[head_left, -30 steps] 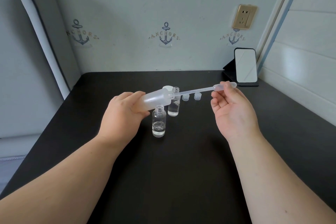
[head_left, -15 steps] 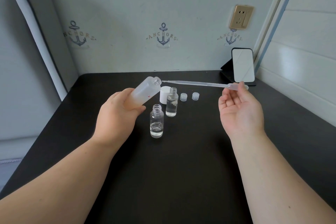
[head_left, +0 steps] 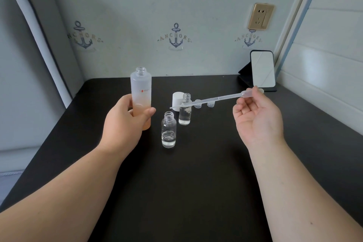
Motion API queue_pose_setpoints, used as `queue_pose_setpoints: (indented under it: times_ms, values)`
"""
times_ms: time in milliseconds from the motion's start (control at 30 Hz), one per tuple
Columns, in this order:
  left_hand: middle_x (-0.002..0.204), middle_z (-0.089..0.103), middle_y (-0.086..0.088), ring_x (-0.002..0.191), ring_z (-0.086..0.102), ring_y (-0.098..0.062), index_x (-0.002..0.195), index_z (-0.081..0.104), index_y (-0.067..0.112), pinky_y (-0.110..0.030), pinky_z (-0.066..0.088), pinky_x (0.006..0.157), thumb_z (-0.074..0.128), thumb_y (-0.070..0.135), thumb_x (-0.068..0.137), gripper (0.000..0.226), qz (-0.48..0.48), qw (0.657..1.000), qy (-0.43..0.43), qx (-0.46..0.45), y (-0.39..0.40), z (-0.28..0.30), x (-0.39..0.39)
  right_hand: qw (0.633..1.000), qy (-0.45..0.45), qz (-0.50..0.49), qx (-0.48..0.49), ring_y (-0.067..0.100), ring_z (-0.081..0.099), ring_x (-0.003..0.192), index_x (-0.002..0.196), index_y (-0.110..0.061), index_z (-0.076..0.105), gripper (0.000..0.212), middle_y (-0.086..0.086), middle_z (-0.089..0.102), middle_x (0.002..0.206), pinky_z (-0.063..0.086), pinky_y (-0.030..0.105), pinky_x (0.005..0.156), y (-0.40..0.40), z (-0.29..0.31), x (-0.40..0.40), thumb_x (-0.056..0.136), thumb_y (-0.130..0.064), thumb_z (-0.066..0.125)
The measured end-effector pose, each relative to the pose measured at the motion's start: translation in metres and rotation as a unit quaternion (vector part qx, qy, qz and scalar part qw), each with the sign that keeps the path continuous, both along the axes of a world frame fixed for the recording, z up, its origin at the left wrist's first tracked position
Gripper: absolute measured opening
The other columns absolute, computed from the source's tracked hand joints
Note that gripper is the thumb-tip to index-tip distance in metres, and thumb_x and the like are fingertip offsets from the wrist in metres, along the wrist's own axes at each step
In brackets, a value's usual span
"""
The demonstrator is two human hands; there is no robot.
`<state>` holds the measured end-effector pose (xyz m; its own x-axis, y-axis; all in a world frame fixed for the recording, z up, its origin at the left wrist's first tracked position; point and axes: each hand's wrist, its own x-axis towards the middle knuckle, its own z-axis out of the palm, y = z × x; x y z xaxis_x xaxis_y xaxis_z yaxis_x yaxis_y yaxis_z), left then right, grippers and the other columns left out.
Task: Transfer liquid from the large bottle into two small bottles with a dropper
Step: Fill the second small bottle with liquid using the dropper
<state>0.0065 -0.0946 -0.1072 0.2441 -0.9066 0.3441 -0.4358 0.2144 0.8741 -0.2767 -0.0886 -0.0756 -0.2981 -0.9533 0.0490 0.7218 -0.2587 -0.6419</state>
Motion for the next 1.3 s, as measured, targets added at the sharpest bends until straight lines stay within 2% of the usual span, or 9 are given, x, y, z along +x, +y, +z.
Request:
queue_pose_setpoints:
  times_ms: [133, 333, 433, 500, 600, 700, 867, 1033, 1300]
  values:
    - [0.099, 0.06, 0.03, 0.086, 0.057, 0.015, 0.116, 0.052, 0.041, -0.011, 0.039, 0.067, 0.075, 0.046, 0.086, 0.038, 0.01, 1.0, -0.014, 0.018, -0.001, 0.0, 0.002, 1.0, 0.012, -0.001, 0.006, 0.014, 0.058, 0.062, 0.064, -0.012, 0.074, 0.032, 0.001, 0.067, 0.073, 0.047, 0.022, 0.06, -0.001, 0.001, 0.0, 0.095, -0.011, 0.066]
    - [0.107, 0.061, 0.026, 0.098, 0.059, 0.005, 0.13, 0.053, 0.032, -0.015, 0.042, 0.072, 0.072, 0.052, 0.086, 0.051, 0.0, 1.0, 0.002, 0.014, 0.0, 0.001, 0.001, 1.0, 0.017, 0.002, 0.007, 0.014, 0.059, 0.061, 0.067, -0.01, 0.074, 0.029, 0.001, 0.068, 0.074, 0.048, 0.022, 0.06, -0.002, -0.001, -0.001, 0.094, -0.014, 0.068]
    - [0.109, 0.062, 0.021, 0.096, 0.059, 0.012, 0.133, 0.053, 0.029, -0.012, 0.042, 0.072, 0.062, 0.055, 0.092, 0.05, 0.038, 0.997, 0.057, -0.035, 0.006, 0.005, 0.001, 1.0, 0.016, 0.002, 0.008, 0.015, 0.059, 0.061, 0.069, -0.009, 0.073, 0.025, 0.002, 0.068, 0.074, 0.049, 0.022, 0.06, -0.003, -0.001, -0.001, 0.094, -0.014, 0.069]
    - [0.101, 0.06, 0.022, 0.092, 0.058, 0.011, 0.124, 0.056, 0.032, -0.01, 0.044, 0.071, 0.058, 0.054, 0.091, 0.039, 0.071, 0.989, 0.073, -0.108, 0.012, 0.01, 0.002, 1.0, 0.017, 0.001, 0.007, 0.014, 0.059, 0.061, 0.07, -0.009, 0.073, 0.024, 0.002, 0.067, 0.075, 0.048, 0.022, 0.06, -0.003, -0.002, -0.001, 0.093, -0.016, 0.069]
    - [0.092, 0.062, 0.017, 0.084, 0.06, -0.007, 0.098, 0.06, 0.045, -0.014, 0.048, 0.067, 0.056, 0.049, 0.09, 0.009, 0.04, 0.984, 0.024, -0.172, 0.022, 0.012, 0.001, 1.0, 0.024, 0.001, 0.005, 0.013, 0.058, 0.062, 0.07, -0.009, 0.073, 0.026, 0.001, 0.067, 0.075, 0.047, 0.022, 0.06, -0.002, -0.002, -0.001, 0.094, -0.018, 0.069]
    - [0.083, 0.066, 0.012, 0.073, 0.062, -0.013, 0.09, 0.065, 0.04, -0.024, 0.052, 0.066, 0.059, 0.055, 0.086, 0.017, -0.048, 0.988, -0.023, -0.143, 0.027, 0.009, -0.007, 1.0, 0.021, 0.001, 0.008, 0.014, 0.057, 0.061, 0.07, -0.01, 0.074, 0.025, 0.001, 0.066, 0.074, 0.047, 0.022, 0.059, -0.001, -0.001, -0.001, 0.094, -0.017, 0.068]
    - [0.08, 0.063, 0.022, 0.068, 0.056, -0.005, 0.096, 0.067, 0.037, -0.014, 0.044, 0.061, 0.063, 0.077, 0.074, 0.046, -0.164, 0.974, -0.153, -0.008, 0.025, 0.006, -0.011, 1.0, 0.017, -0.002, 0.011, 0.013, 0.056, 0.061, 0.071, -0.009, 0.072, 0.024, 0.002, 0.066, 0.075, 0.045, 0.021, 0.06, -0.001, -0.001, -0.001, 0.093, -0.016, 0.068]
    - [0.072, 0.061, 0.026, 0.064, 0.054, -0.002, 0.086, 0.065, 0.038, -0.012, 0.042, 0.059, 0.077, 0.051, 0.08, 0.019, -0.158, 0.966, -0.204, -0.001, 0.023, 0.003, -0.014, 1.0, 0.011, -0.006, 0.014, 0.014, 0.056, 0.061, 0.075, -0.008, 0.071, 0.019, 0.002, 0.067, 0.075, 0.046, 0.021, 0.06, -0.002, -0.001, -0.001, 0.093, -0.015, 0.069]
    - [0.073, 0.059, 0.032, 0.065, 0.055, -0.003, 0.097, 0.067, 0.045, -0.008, 0.04, 0.061, 0.078, 0.045, 0.082, 0.018, -0.165, 0.966, -0.196, -0.034, 0.02, 0.002, -0.011, 1.0, 0.019, -0.013, 0.013, 0.013, 0.054, 0.062, 0.069, -0.011, 0.072, 0.024, 0.001, 0.065, 0.076, 0.044, 0.021, 0.061, -0.003, -0.001, -0.003, 0.092, -0.015, 0.069]
